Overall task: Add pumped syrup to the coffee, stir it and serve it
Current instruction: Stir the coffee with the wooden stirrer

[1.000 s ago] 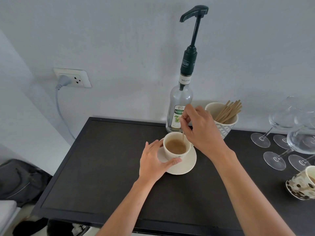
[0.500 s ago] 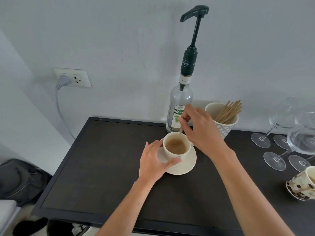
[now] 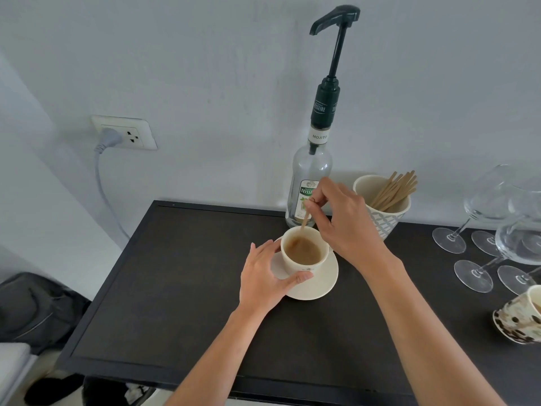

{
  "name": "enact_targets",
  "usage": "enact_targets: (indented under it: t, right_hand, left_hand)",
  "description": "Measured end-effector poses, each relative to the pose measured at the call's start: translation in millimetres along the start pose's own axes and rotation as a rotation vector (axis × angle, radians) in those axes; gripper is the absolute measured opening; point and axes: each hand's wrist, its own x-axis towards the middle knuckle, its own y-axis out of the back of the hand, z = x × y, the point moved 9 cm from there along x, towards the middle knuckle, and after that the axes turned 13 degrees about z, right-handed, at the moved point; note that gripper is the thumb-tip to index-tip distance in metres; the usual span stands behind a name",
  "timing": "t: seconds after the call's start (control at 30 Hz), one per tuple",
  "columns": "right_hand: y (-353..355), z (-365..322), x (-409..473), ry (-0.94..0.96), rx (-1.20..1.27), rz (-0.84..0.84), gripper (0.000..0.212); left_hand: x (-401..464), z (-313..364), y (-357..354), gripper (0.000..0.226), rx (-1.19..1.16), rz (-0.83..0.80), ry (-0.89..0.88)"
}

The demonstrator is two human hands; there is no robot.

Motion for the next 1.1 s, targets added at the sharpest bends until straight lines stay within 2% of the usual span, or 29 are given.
enact_targets:
  t: [0.07, 0.2, 0.33, 0.47, 0.6, 0.73, 0.87, 1.0, 1.1]
  right_hand:
    - [1, -2, 0, 0.058, -0.138, 0.016, 0.012]
    - [-5, -4, -5, -0.031, 0.100, -0.044, 0.015]
    - [-1, 1, -2, 0.043, -0.108, 0.021, 0.012]
    - [-5, -5, -5, -0.027, 0.092, -0.052, 0.019]
    - [-1, -1, 0, 0.046, -0.088, 0.014, 0.013]
    - [-5, 1, -4, -0.058, 0.100, -0.051, 0.018]
    - [0, 7, -2, 0.011, -0.048, 0.001, 0.015]
    - [-6, 3, -6, -0.060, 0.115, -0.065, 0.018]
    - [0, 4, -2, 0.008, -0.019, -0.006, 0.015]
  left_hand:
    - [0, 2, 1, 0.089, -0.009, 0.003, -0.004]
    - [0, 2, 0, 0.091, -0.033, -0.006, -0.004]
    - [0, 3, 2, 0.089, -0.036, 0.001, 0.013]
    - [0, 4, 2, 0.092, -0.036, 0.005, -0.015]
    - [0, 3, 4, 0.088, -0.032, 0.012, 0.000]
    - [1, 2, 2, 0.085, -0.034, -0.001, -0.007]
    - [0, 2, 2, 0.091, -0.034, 0.002, -0.010]
    - [1, 3, 3, 0.091, -0.034, 0.003, -0.018]
    - [0, 4, 3, 0.089, -0.029, -0.010, 0.004]
